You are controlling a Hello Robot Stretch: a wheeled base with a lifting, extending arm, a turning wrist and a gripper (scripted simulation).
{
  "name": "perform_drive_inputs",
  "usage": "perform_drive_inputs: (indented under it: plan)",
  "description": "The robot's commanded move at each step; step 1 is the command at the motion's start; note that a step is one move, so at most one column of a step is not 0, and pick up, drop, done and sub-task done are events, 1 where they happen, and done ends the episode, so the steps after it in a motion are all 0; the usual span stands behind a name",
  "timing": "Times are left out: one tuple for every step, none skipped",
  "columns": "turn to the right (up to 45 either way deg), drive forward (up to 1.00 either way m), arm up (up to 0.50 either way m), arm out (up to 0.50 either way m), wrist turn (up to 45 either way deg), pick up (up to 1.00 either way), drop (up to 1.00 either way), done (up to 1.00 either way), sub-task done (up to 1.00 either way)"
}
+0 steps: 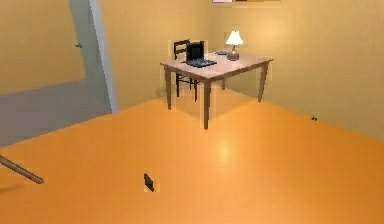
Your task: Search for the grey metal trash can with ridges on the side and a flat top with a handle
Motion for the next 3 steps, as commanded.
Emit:
perform_drive_inputs:
  plan:
    - [0.0, 0.45, 0.0, 0.0, 0.0, 0.0, 0.0, 0.0, 0.0]
    - [6.0, 0.0, 0.0, 0.0, 0.0, 0.0, 0.0, 0.0, 0.0]
    - [3.0, 0.0, 0.0, 0.0, 0.0, 0.0, 0.0, 0.0, 0.0]
